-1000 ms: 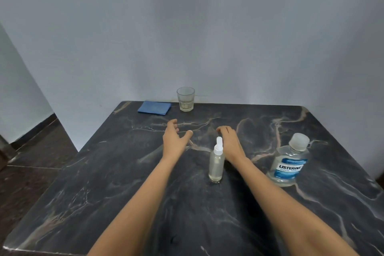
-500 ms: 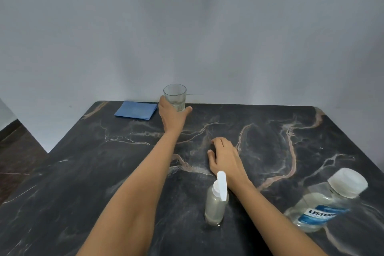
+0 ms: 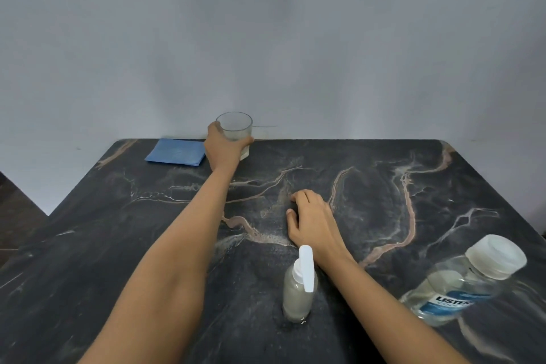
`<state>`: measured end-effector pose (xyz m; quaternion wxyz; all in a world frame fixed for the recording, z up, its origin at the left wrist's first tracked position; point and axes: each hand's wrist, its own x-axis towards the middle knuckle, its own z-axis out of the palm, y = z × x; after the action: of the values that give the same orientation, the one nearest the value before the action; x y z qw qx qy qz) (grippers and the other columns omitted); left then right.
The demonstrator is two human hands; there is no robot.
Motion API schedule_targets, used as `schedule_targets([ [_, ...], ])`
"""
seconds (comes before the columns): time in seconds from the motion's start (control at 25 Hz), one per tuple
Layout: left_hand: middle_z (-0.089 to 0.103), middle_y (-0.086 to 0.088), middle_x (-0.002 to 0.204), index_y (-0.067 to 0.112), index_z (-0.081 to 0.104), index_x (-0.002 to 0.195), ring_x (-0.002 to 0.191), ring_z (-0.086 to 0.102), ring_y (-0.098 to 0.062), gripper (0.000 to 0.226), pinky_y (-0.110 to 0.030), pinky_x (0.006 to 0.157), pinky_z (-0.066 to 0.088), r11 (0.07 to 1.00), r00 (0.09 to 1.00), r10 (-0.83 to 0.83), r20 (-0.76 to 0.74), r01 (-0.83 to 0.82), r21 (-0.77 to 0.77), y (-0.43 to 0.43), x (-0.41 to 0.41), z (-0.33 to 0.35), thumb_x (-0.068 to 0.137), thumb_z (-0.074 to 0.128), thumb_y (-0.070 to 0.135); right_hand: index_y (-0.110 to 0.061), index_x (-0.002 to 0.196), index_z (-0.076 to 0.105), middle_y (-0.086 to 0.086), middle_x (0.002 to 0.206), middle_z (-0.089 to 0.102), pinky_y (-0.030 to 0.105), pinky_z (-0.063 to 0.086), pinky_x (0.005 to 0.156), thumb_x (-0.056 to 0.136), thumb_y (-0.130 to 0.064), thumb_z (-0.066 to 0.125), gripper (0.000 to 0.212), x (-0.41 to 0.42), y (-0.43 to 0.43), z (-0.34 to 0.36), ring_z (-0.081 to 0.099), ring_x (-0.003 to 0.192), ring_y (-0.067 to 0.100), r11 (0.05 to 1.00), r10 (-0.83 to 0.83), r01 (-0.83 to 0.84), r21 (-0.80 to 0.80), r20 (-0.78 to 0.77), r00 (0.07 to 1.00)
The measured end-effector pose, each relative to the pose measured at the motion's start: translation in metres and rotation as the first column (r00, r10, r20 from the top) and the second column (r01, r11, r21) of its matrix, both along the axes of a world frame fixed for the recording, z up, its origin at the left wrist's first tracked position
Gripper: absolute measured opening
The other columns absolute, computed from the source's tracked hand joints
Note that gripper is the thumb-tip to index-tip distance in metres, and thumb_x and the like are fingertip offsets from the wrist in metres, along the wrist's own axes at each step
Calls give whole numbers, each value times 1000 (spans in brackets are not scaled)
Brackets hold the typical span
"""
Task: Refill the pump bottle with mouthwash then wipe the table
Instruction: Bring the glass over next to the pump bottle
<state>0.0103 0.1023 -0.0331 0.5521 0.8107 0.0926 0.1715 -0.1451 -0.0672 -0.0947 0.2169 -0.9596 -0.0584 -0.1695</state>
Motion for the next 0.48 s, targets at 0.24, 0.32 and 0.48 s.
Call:
schedule_targets([
  [0.24, 61, 0, 120, 18, 53, 125, 112, 53, -17, 72, -27, 85, 42, 998, 997, -55, 63, 52, 34, 39, -91, 21, 63, 85, 35, -12, 107, 55, 4, 108, 57, 35, 43, 90, 90, -21, 48, 20, -5, -1, 6, 51, 101, 21, 999, 8, -5, 51, -59, 998],
  [0.32, 61, 5, 117, 23, 54, 121, 110, 55, -16, 69, -29, 88, 45, 998, 996, -60, 66, 59, 19, 53, -133, 24, 61, 85, 37, -11, 107, 54, 5, 109, 56, 34, 44, 88, 91, -20, 48, 20, -10, 0, 10, 52, 100, 21, 997, 27, -21, 72, -83, 996],
  [0.48, 61, 7, 121, 24, 53, 127, 111, 55, -13, 76, -26, 91, 44, 998, 997, -62, 46, 62, -5, 74, -212, 19, 60, 88, 32, -10, 109, 59, 4, 110, 60, 33, 46, 91, 93, -14, 49, 20, -28, -5, 21, 57, 101, 18, 863, 26, 27, 505, -98, 995],
])
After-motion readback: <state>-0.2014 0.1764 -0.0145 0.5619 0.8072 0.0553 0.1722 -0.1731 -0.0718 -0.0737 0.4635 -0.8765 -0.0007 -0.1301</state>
